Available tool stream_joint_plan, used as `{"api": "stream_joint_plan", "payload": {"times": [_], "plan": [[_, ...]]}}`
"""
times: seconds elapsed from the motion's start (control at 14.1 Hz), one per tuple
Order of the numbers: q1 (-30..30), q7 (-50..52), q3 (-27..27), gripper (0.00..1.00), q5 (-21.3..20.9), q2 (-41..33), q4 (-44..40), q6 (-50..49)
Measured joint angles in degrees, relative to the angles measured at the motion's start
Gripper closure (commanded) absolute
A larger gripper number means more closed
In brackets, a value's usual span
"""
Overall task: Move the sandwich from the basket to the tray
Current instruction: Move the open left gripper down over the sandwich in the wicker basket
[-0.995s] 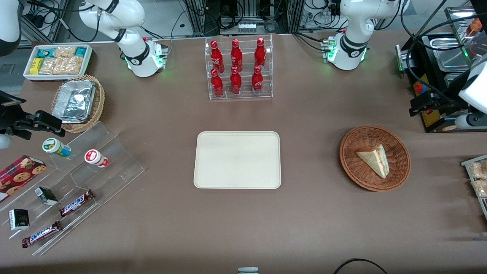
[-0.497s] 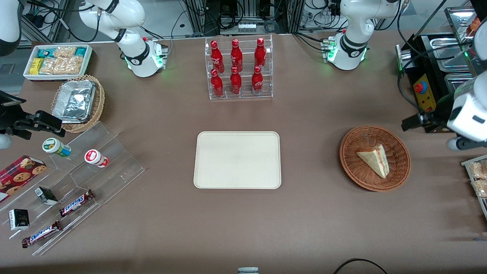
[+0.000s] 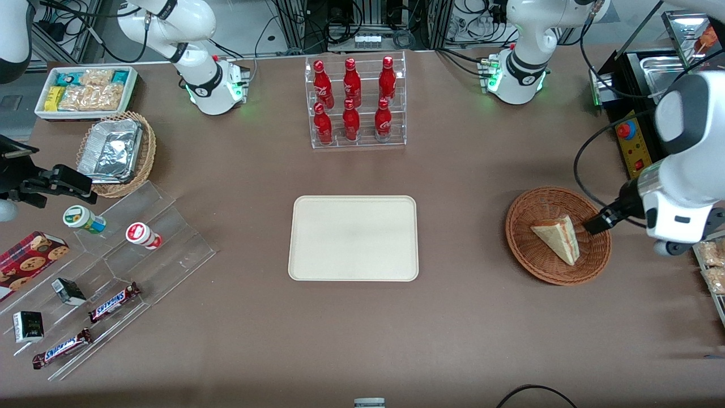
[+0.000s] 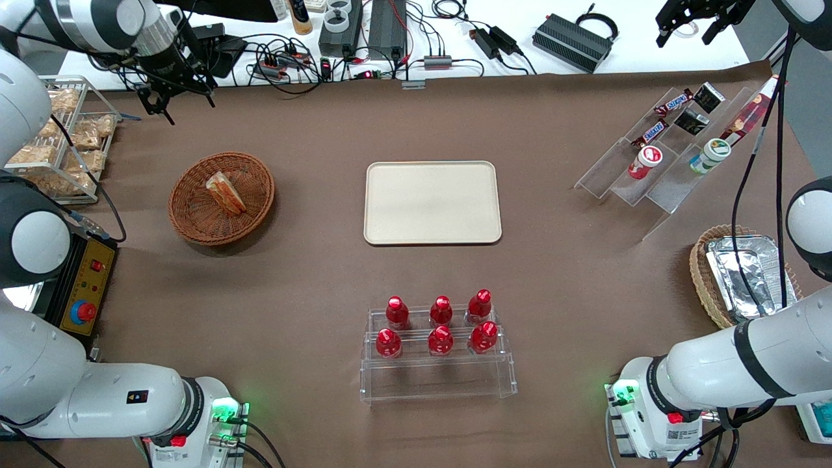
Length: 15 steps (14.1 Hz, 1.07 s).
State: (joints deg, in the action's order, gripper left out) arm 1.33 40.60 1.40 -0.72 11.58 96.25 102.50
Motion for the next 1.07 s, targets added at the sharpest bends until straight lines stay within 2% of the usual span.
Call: {"api": "stream_joint_plan", "payload": {"times": [0.57,1.07], "plan": [[-0.1,7.8,-2.6,0.0,0.0,0.8,15.3,22.1],[-0.1,9.5,-2.7,0.0,0.0,4.4,18.6,28.5]]}}
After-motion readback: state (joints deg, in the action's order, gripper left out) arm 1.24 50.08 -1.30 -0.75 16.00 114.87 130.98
